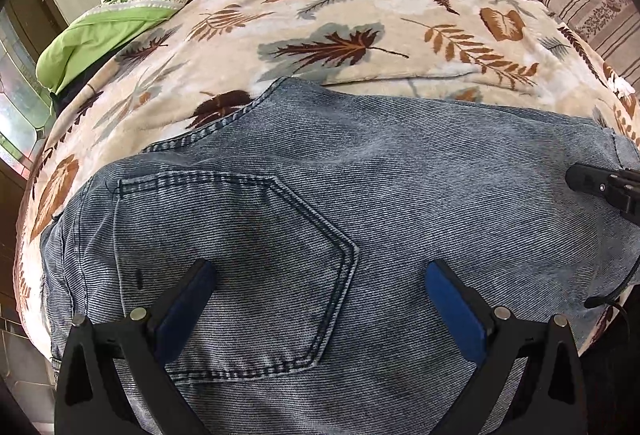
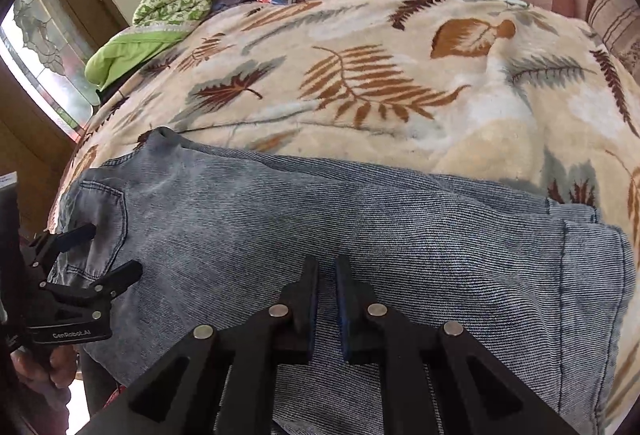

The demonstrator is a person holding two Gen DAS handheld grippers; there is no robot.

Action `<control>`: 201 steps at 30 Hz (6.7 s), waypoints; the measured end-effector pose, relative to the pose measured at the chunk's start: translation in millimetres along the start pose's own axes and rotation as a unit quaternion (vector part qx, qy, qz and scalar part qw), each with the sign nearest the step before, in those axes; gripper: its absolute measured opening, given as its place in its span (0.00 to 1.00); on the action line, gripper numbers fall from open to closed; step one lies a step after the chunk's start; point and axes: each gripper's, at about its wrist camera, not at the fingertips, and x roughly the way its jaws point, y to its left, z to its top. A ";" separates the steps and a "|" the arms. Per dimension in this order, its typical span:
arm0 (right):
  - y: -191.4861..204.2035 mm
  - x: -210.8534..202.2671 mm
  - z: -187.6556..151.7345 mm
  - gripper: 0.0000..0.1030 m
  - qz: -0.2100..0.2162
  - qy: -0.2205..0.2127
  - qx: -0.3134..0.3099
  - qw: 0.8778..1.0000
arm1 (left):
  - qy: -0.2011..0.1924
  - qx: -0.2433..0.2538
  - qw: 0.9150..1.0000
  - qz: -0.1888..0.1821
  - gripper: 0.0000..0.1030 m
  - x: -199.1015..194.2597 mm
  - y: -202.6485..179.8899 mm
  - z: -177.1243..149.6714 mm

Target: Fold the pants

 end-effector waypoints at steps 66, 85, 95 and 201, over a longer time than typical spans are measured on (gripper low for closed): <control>37.6 10.6 -7.5 0.15 0.056 0.034 -0.050 0.997 | 0.021 -0.175 0.978 0.108 1.00 4.6 156.7 -26.3; 28.6 -16.6 -4.6 0.15 0.014 -0.035 -0.045 0.998 | -0.099 -0.129 0.977 0.136 1.00 -76.0 114.8 6.1; 15.0 -29.9 -4.0 0.15 0.012 -0.048 -0.024 0.999 | -0.087 -0.027 0.995 0.048 1.00 -65.0 18.8 19.0; 50.6 -1.9 -54.2 0.58 0.246 0.020 0.153 0.957 | -0.050 -0.063 0.990 -0.119 1.00 -59.3 67.9 -8.3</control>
